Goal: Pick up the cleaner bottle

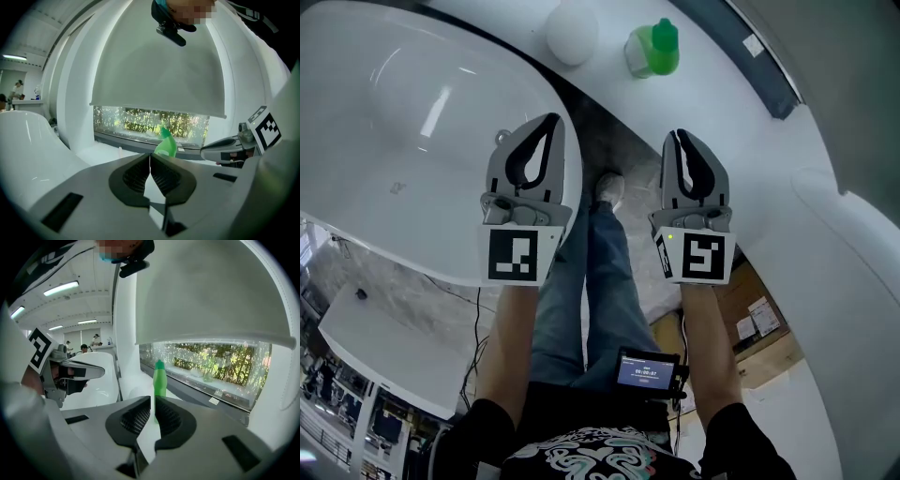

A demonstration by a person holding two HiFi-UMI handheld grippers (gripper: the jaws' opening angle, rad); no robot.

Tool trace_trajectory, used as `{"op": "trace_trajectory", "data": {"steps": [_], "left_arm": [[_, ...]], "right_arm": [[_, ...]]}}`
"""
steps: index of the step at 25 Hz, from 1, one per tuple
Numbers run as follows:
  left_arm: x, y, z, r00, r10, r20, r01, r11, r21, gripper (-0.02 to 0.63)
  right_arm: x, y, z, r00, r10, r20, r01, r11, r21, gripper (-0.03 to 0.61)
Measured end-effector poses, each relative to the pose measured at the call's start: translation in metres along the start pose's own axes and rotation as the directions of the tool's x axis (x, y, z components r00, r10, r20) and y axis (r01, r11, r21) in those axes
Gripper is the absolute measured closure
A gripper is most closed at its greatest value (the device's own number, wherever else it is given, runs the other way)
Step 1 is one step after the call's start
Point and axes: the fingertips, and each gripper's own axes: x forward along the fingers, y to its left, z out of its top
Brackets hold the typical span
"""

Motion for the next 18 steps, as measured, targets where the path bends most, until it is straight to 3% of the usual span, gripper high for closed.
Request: {"op": "trace_trajectory", "data": {"steps": [9, 18], "left_arm": [[0.027, 0.003, -0.007, 0.998, -0.068, 0.002, 0.068, 0.997, -0.037, 0.595], [0.057, 0.018, -0.011, 0.996, -0.087, -0.036, 0.087, 0.996, -0.009, 0.595]], "right_arm": [[0.032, -0.011, -0.009, 0.999, -0.037, -0.035, 0.037, 0.999, 0.018, 0.546], [0.057, -0.021, -0.016, 0.995, -0.058, -0.075, 0.061, 0.997, 0.044, 0.546]]}}
